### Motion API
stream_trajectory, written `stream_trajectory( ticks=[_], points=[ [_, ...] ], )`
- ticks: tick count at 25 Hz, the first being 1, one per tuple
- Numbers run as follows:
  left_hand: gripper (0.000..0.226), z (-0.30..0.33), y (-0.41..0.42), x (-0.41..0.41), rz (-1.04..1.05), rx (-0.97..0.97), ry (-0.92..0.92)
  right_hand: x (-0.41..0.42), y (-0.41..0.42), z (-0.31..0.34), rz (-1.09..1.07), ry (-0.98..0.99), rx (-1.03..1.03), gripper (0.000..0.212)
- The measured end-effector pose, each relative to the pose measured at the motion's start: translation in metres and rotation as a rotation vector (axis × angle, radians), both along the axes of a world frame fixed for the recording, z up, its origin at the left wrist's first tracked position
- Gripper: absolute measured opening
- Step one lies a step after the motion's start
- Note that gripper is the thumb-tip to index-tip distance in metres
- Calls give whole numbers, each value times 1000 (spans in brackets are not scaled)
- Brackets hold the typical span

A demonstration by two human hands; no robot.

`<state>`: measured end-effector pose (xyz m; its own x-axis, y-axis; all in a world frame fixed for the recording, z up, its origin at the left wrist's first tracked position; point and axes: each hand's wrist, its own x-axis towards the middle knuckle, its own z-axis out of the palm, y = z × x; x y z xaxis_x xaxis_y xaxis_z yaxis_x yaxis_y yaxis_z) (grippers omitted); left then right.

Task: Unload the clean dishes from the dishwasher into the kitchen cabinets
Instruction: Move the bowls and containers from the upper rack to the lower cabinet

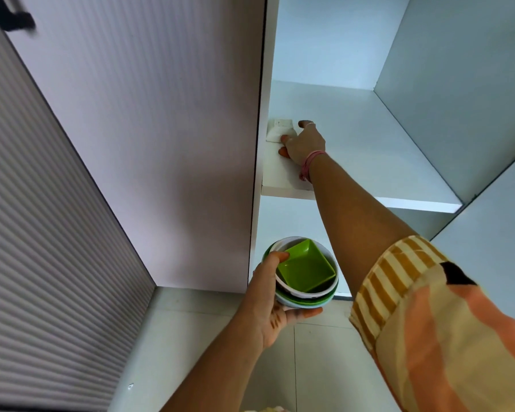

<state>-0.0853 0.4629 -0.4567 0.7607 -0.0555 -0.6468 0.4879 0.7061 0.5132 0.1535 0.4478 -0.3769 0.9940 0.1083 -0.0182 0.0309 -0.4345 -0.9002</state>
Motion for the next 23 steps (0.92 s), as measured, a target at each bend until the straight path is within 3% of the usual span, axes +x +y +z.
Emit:
stream_trajectory(
  ticks=[4, 7, 11, 12, 14, 17, 19, 21, 23],
  points=[
    [43, 2, 3, 3, 55, 4, -20, -37, -21, -2, 138, -70, -28, 42],
    [43, 3, 5, 2, 96, 33, -35, -98, -56, -3, 427, -153, -57, 22],
    [39, 6, 9, 1, 73, 76, -53, -165, -107, -10, 914, -233, -805, 34],
    [38, 6, 10, 1, 67, 87, -43, -172, -113, -13, 946, -226, -927, 37],
    [39, 8, 9, 0, 30, 82, -29, -176, -117, -10, 988, -181, -966, 40],
    [44, 10, 6, -1, -10, 51, -16, -164, -122, 11, 1014, -170, -846, 29],
    [48, 11, 8, -1, 22, 65, -17, -149, -132, 28, 986, -117, -662, 21],
    [49, 14, 13, 1, 94, 92, -21, -139, -137, 39, 885, 4, -271, 14],
    [48, 17, 17, 2, 146, 101, -29, -122, -130, 39, 599, 86, 177, 13]
  ],
)
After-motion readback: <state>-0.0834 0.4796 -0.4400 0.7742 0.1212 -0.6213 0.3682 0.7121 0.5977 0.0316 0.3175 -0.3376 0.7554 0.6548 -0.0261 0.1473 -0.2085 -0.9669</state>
